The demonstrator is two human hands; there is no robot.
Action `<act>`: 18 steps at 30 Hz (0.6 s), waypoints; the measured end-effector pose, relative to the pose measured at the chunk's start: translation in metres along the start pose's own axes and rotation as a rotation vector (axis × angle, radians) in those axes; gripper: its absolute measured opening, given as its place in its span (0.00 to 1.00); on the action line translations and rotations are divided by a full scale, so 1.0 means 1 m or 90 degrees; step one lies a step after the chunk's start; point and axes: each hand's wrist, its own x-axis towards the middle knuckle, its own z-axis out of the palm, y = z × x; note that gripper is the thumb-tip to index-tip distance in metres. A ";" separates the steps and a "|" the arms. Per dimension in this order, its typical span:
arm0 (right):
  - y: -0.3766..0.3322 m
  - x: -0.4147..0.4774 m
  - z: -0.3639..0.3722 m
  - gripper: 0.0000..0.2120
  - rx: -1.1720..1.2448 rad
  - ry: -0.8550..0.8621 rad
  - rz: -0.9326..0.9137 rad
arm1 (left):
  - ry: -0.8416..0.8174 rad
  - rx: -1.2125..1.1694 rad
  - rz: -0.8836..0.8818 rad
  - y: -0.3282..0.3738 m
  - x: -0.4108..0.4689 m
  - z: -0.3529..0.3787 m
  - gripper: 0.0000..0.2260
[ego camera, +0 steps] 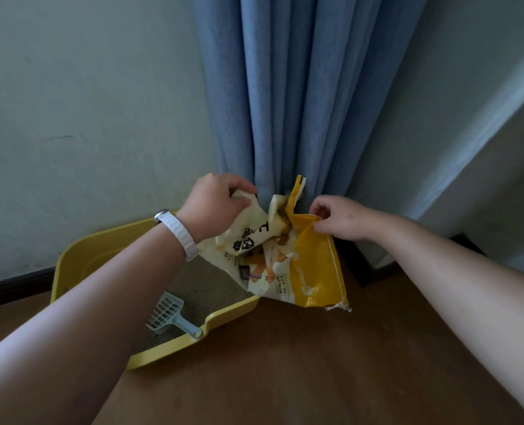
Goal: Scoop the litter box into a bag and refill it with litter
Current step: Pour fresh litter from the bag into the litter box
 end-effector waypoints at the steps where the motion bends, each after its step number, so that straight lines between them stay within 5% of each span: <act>1: 0.001 0.001 -0.003 0.11 0.002 0.012 0.004 | 0.012 0.009 0.011 0.002 0.000 -0.001 0.10; 10: -0.039 0.001 -0.004 0.31 -0.105 0.146 -0.074 | 0.080 0.027 0.036 0.013 -0.002 -0.017 0.02; 13: -0.054 0.003 0.013 0.36 -0.123 0.088 -0.130 | 0.092 0.013 0.042 0.018 -0.002 -0.020 0.00; 18: -0.068 0.005 0.022 0.32 -0.070 0.156 -0.185 | 0.077 -0.042 0.073 0.025 -0.005 -0.024 0.06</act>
